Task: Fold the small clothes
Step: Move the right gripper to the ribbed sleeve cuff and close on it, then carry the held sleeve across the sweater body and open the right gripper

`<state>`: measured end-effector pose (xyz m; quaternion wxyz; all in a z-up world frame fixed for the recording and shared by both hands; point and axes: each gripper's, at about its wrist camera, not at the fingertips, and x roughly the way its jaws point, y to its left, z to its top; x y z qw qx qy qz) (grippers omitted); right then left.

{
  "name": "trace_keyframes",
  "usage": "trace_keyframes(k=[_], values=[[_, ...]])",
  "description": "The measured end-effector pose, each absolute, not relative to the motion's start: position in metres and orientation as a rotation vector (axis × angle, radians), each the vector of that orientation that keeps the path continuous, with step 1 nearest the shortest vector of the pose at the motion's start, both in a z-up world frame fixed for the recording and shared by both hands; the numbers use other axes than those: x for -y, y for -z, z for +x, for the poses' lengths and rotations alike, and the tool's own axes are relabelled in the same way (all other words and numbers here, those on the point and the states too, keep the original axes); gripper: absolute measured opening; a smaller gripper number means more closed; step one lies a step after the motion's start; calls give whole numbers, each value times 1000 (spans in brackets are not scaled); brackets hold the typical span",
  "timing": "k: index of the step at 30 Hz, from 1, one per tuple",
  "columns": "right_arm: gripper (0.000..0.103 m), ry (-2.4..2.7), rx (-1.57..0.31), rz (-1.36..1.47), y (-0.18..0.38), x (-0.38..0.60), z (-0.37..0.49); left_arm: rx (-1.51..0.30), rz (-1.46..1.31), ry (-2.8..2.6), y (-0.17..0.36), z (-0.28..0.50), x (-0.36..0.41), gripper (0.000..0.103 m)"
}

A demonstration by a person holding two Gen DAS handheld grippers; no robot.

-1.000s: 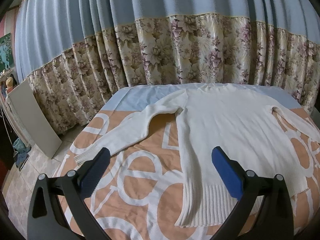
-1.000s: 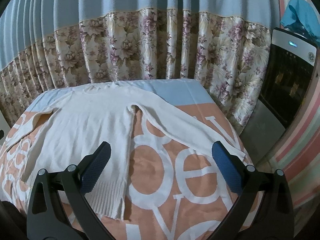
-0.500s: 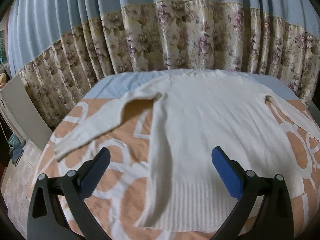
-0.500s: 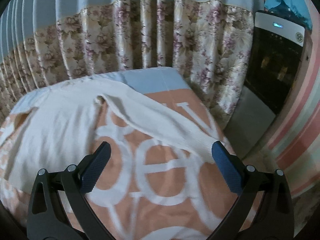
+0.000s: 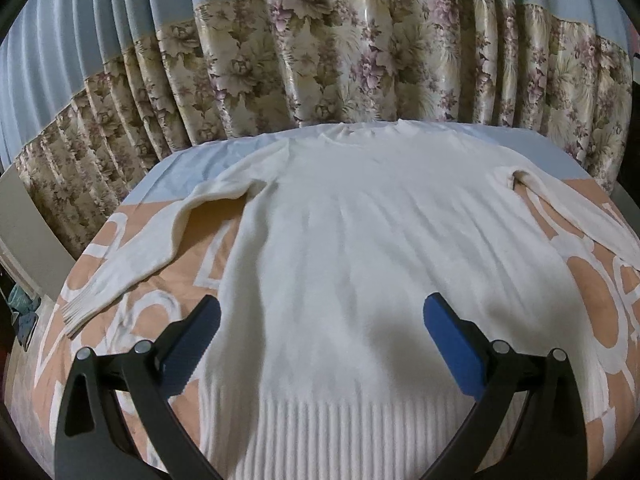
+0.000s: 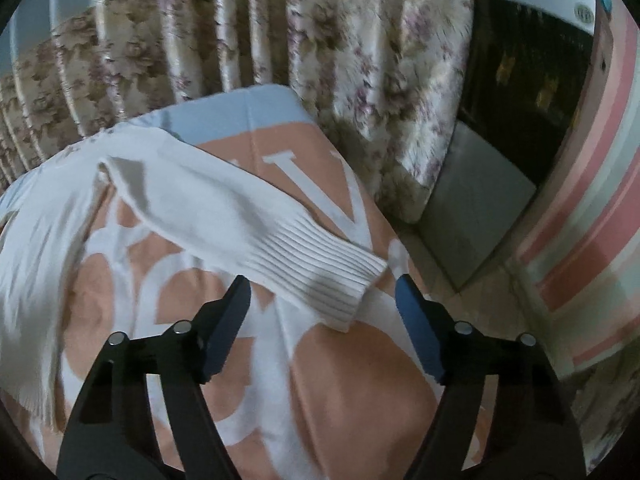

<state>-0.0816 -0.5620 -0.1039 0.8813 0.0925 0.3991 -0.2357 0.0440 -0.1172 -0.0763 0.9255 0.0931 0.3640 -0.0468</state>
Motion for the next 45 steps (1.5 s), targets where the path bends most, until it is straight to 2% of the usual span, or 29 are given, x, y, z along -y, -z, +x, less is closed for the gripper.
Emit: trace_keyframes(k=[8, 10, 12, 16, 17, 18, 33, 45], values=[[62, 507, -891, 284, 123, 577, -71, -773, 206, 100, 89, 57, 121, 102], [57, 501, -893, 299, 123, 577, -68, -774, 205, 99, 91, 60, 120, 102], [44, 488, -891, 315, 123, 576, -63, -778, 203, 99, 93, 64, 119, 102], [31, 472, -893, 334, 122, 575, -57, -776, 197, 102, 93, 70, 120, 102], [23, 467, -890, 337, 120, 575, -55, -774, 195, 105, 92, 71, 119, 102], [21, 463, -885, 335, 119, 574, -53, -772, 195, 106, 91, 72, 119, 102], [19, 372, -791, 249, 66, 531, -19, -680, 248, 100, 60, 108, 119, 102], [18, 251, -768, 211, 42, 471, 38, -695, 200, 18, 55, 152, 71, 102]])
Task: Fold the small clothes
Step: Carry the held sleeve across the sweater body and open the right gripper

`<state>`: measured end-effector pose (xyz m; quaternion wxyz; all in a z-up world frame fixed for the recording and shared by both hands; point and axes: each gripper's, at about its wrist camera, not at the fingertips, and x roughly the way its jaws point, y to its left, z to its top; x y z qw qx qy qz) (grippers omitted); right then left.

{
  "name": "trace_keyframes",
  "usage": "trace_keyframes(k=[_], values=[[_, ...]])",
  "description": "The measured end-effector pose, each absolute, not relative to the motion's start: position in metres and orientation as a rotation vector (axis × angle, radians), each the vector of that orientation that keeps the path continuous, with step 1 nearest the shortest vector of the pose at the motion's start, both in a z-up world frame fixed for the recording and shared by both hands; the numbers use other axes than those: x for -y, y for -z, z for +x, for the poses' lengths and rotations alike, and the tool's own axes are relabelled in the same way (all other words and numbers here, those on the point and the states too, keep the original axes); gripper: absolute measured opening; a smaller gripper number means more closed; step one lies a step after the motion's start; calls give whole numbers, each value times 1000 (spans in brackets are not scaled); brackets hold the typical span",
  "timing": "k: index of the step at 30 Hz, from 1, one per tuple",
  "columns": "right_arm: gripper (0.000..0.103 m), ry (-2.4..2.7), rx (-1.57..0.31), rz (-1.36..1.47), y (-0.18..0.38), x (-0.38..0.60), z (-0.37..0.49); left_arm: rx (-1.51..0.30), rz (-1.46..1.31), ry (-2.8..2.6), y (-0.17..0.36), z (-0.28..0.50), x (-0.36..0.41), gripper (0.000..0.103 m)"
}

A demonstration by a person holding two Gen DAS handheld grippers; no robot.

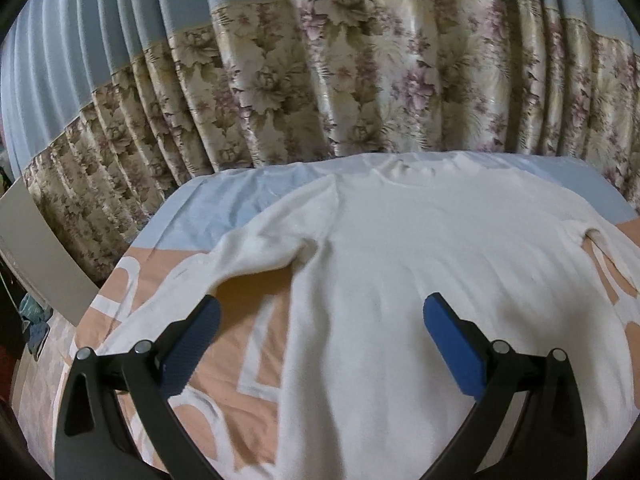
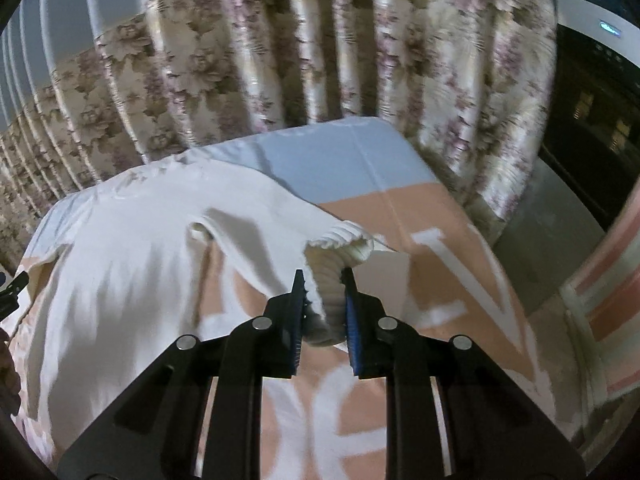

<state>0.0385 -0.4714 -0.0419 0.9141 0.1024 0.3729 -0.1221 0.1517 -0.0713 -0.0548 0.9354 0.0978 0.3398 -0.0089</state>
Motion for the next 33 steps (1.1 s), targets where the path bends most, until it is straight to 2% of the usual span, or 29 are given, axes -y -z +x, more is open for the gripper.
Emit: trace_keyframes(k=[11, 15, 20, 27, 33], values=[[17, 149, -799, 183, 46, 401, 126, -705, 191, 26, 61, 177, 51, 102], [7, 112, -811, 165, 52, 372, 158, -709, 188, 25, 67, 198, 48, 102], [1, 71, -840, 152, 66, 339, 192, -732, 173, 0, 73, 222, 38, 102], [1, 65, -822, 138, 71, 323, 196, -738, 134, -6, 72, 226, 27, 102], [3, 112, -774, 194, 54, 356, 174, -746, 125, 49, 70, 216, 47, 102]])
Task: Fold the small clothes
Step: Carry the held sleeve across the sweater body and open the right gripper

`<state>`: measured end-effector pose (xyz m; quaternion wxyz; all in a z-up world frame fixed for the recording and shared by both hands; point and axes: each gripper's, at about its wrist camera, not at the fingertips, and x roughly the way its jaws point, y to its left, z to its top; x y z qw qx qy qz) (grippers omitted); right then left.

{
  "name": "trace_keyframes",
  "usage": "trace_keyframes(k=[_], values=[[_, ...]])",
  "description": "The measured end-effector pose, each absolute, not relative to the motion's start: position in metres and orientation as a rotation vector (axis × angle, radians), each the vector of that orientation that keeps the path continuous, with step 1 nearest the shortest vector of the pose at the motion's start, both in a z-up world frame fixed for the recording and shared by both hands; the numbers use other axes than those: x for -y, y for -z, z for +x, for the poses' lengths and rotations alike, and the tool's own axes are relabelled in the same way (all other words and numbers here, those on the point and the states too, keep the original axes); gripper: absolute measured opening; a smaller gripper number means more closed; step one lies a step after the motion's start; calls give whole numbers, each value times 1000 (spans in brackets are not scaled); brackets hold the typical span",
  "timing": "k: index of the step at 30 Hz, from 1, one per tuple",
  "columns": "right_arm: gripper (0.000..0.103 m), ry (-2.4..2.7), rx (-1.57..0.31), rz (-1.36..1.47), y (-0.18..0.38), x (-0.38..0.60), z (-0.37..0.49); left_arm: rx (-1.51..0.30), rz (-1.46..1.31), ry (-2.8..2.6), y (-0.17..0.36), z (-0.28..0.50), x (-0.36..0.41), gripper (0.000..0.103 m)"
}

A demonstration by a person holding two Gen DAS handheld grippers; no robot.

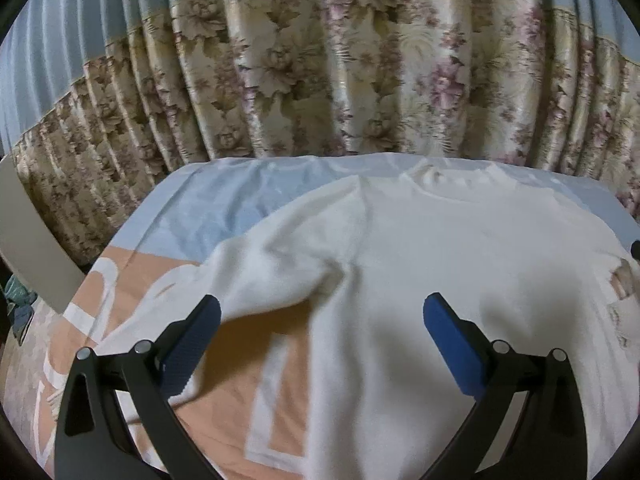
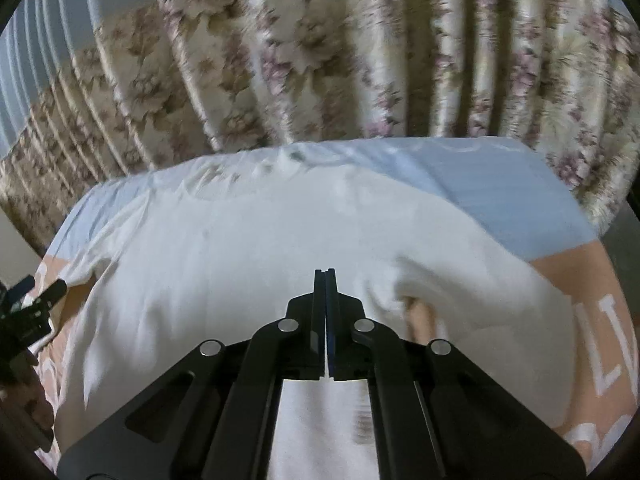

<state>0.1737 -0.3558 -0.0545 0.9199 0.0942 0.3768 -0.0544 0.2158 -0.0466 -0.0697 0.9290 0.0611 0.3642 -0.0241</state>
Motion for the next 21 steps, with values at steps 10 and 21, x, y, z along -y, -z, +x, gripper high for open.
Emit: trace_keyframes(k=[10, 21], values=[[38, 212, -723, 161, 46, 417, 122, -765, 182, 239, 54, 189, 162, 102], [39, 278, -716, 173, 61, 485, 69, -829, 186, 306, 70, 158, 265, 102]])
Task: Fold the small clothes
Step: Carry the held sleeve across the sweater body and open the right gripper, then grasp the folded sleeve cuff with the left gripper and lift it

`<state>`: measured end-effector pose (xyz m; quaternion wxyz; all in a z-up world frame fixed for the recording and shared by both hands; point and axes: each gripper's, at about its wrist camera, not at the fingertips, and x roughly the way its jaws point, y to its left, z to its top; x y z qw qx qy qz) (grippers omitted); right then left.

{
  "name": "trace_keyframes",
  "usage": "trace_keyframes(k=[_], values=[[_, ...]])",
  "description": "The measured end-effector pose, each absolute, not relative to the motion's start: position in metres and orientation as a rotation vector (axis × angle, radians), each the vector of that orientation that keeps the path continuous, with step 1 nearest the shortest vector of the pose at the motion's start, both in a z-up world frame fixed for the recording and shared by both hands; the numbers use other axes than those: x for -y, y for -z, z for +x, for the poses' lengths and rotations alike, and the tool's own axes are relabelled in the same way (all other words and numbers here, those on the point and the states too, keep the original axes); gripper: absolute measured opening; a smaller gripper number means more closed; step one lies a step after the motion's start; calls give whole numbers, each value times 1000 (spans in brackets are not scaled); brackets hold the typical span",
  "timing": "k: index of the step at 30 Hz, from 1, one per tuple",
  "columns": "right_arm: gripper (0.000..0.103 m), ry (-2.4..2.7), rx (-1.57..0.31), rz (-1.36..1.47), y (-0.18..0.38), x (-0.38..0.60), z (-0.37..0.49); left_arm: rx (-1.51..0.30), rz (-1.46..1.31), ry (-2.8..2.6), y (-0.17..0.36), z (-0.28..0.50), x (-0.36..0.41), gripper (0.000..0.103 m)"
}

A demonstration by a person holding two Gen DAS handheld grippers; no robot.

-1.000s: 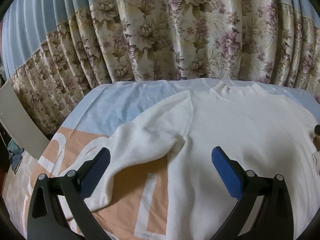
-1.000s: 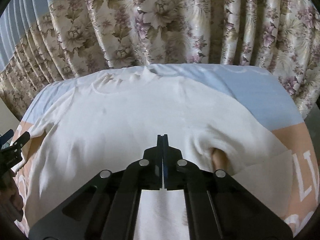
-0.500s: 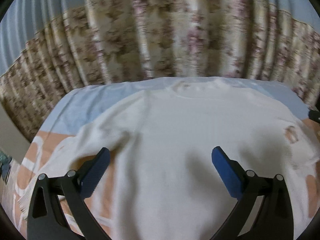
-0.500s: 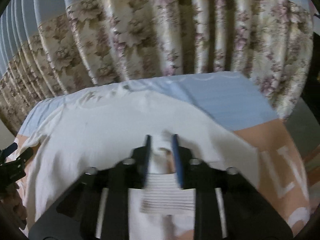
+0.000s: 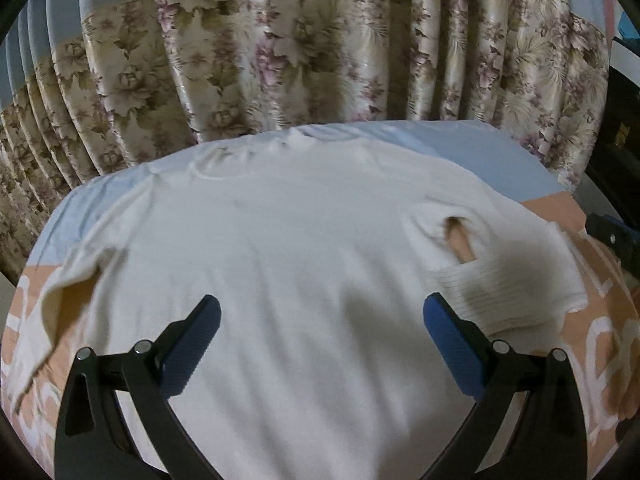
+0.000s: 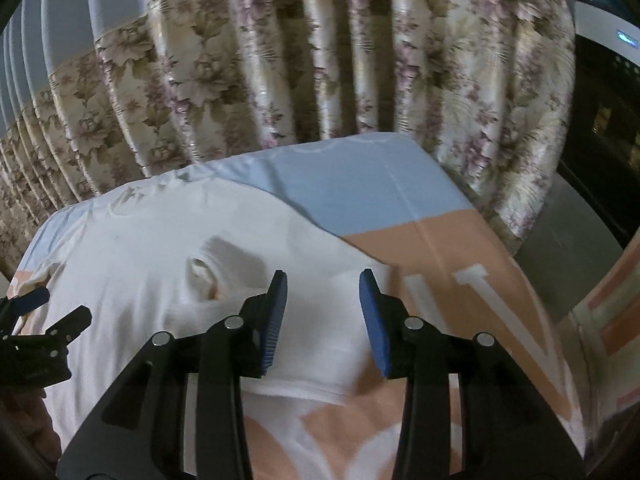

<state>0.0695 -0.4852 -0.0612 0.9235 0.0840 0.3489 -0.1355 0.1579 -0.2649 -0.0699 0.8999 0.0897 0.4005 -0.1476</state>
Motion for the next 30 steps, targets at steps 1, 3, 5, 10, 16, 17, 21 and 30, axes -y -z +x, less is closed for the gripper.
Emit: trace_keyframes(k=[1, 3, 5, 10, 16, 17, 21, 30], values=[[39, 281, -716, 155, 62, 487, 66, -834, 176, 302, 71, 157, 272, 102], [40, 281, -716, 135, 65, 496, 58, -848, 158, 282, 75, 155, 285, 102], [40, 282, -719, 136, 68, 506, 53, -868, 143, 257, 80, 156, 295, 102], [47, 274, -724, 139, 74, 525, 45, -930, 94, 197, 96, 156, 315, 102], [50, 266, -735, 170, 85, 539, 39, -988, 89, 242, 112, 153, 345, 97], [50, 266, -738, 179, 87, 540, 38, -1002, 83, 246, 115, 154, 348, 88], [52, 268, -739, 201, 90, 544, 36, -1005, 89, 273, 117, 150, 361, 41], [52, 265, -733, 197, 84, 540, 38, -930, 84, 347, 95, 147, 359, 9]])
